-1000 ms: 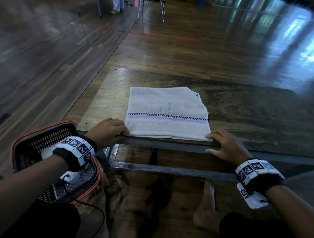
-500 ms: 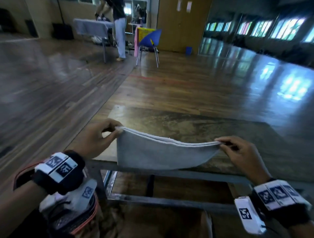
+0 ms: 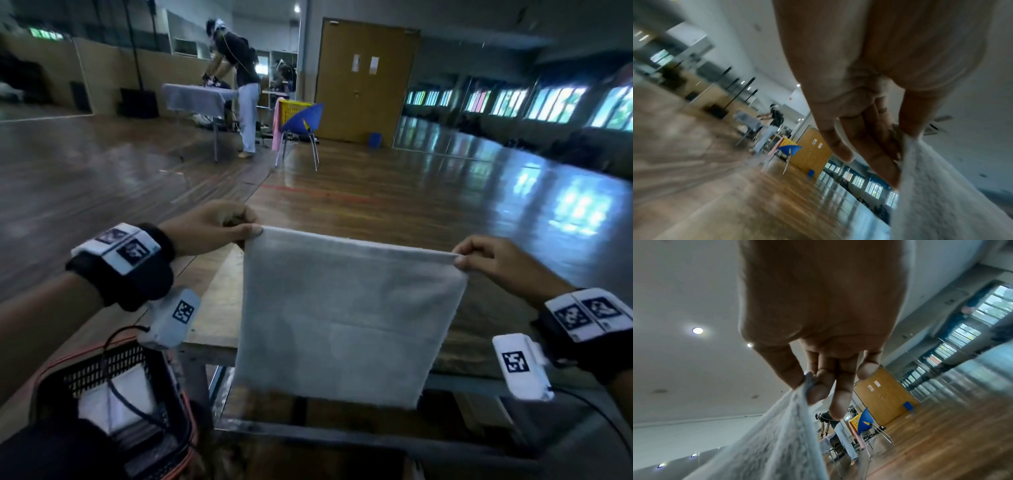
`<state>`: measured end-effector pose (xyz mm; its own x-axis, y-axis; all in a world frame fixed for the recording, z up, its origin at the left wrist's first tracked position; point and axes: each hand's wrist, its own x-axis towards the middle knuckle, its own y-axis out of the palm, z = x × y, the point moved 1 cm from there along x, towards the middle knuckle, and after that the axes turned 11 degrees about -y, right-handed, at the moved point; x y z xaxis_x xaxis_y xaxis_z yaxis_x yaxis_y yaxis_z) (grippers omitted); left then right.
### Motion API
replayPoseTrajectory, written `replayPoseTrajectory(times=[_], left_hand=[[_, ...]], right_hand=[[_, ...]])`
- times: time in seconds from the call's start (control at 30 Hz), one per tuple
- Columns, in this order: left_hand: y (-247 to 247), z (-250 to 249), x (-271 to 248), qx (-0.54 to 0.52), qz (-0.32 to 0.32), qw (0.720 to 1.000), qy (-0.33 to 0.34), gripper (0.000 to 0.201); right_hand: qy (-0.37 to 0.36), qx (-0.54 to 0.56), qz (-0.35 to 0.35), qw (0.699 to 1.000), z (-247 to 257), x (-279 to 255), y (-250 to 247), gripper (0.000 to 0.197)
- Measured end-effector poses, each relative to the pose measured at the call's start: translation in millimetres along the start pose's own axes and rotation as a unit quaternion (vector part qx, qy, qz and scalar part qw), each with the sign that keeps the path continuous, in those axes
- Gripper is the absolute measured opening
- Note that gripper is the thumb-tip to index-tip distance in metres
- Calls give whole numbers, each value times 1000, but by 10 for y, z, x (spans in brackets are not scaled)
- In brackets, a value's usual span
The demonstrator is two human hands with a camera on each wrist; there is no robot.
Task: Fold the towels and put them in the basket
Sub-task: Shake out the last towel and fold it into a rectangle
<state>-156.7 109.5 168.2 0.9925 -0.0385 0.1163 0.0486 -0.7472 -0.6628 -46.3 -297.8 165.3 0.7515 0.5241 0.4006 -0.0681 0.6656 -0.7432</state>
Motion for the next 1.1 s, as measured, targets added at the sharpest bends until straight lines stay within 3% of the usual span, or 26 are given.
replayPoseTrajectory(times=[0.07,0.23,0.4,0.47,0.57,0.73,0.8,1.0,1.1], left_hand=[[-15,9,-31,-38,58,997,-20,14],[48,109,183,92,-66,994,-2,6],[148,323,683,227,-168,959,-14,8],[177,419,880,284,-184,941,-22,12],[229,549,1115,296,-192,935,-24,11],[426,811,1266,298,-235,925,29,7],[557,958,1217,294,-217,930,34,9],[1054,1429,886,342,-75,937,3,11],[1332,1714,706,357,4,934,-26,12]], right_hand=[[16,35,19,999,-9,-42,-19,11],[5,4,7,1000,-60,72,62,4],[18,-72,-1,997,-339,458,247,9],[20,-93,-27,995,-476,645,344,9],[30,-109,-72,991,-704,882,485,10],[17,-112,-141,983,-1012,958,795,12],[8,-121,-125,985,-1102,825,967,11],[-20,-191,18,981,-1285,163,1526,10],[-12,-221,134,966,-1423,-62,1730,13]])
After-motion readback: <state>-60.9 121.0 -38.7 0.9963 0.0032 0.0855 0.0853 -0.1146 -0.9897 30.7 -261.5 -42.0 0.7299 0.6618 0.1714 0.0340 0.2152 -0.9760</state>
